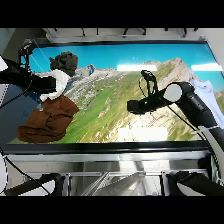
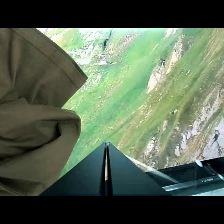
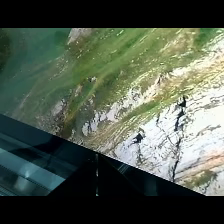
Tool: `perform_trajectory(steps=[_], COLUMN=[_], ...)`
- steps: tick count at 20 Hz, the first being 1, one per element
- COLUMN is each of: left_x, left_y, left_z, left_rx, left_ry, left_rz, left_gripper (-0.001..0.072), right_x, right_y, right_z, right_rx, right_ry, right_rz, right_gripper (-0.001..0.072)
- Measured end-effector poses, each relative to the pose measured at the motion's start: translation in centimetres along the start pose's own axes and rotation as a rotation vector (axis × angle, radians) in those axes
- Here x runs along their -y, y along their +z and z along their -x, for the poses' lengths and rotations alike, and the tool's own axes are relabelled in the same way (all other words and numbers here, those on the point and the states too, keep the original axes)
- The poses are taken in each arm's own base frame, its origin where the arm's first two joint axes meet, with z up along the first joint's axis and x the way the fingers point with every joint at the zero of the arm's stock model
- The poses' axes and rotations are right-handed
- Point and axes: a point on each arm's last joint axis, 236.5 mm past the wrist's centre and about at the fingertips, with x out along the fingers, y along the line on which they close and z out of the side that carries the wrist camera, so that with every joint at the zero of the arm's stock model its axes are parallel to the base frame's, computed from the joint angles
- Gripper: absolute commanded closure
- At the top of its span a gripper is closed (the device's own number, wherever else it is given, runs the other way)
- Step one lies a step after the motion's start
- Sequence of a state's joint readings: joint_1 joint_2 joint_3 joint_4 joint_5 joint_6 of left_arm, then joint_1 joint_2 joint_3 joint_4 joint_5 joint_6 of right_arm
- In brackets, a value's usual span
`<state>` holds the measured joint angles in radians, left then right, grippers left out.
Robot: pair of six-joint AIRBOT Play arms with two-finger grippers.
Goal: Fold the shirts.
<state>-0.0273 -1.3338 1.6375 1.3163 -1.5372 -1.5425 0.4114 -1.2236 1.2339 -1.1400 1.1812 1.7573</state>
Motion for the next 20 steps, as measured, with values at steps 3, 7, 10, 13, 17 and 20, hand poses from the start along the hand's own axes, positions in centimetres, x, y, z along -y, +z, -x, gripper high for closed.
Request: perform_trajectory(steps=[3, 7, 10, 13, 17, 20], left_x=[0.0, 0.0, -0.2, -1.8, -8.2, -12.6], left_y=[0.0, 0.2, 1.9, 2.4, 1.9, 0.3], left_z=[0.0, 0.0, 0.0, 0.1, -0.1, -1.4], left_rx=[0.001, 0.008, 0.077, 0.098, 0.072, -0.011], left_ry=[0.0, 0.0, 0.003, 0.054, 0.221, 0.265], left_rz=[0.0, 0.0, 0.004, 0.023, 0.165, 0.276], left_gripper=[0.0693, 0.0693, 0.0693, 0.067, 0.0079, 0.0079], right_x=[0.0, 0.0, 0.0, 0.0, 0.0, 0.0], right_y=[0.0, 0.0, 0.0, 0.0, 0.0, 0.0], right_z=[0.0, 0.0, 0.0, 0.0, 0.0, 0.0], right_rx=[0.0, 0.0, 0.0, 0.0, 0.0, 0.0], right_ry=[0.0, 0.0, 0.0, 0.0, 0.0, 0.0], right_rz=[0.0, 0.0, 0.0, 0.0, 0.0, 0.0], right_gripper=[0.0686, 0.0686, 0.0686, 0.0686, 0.0686, 0.0686])
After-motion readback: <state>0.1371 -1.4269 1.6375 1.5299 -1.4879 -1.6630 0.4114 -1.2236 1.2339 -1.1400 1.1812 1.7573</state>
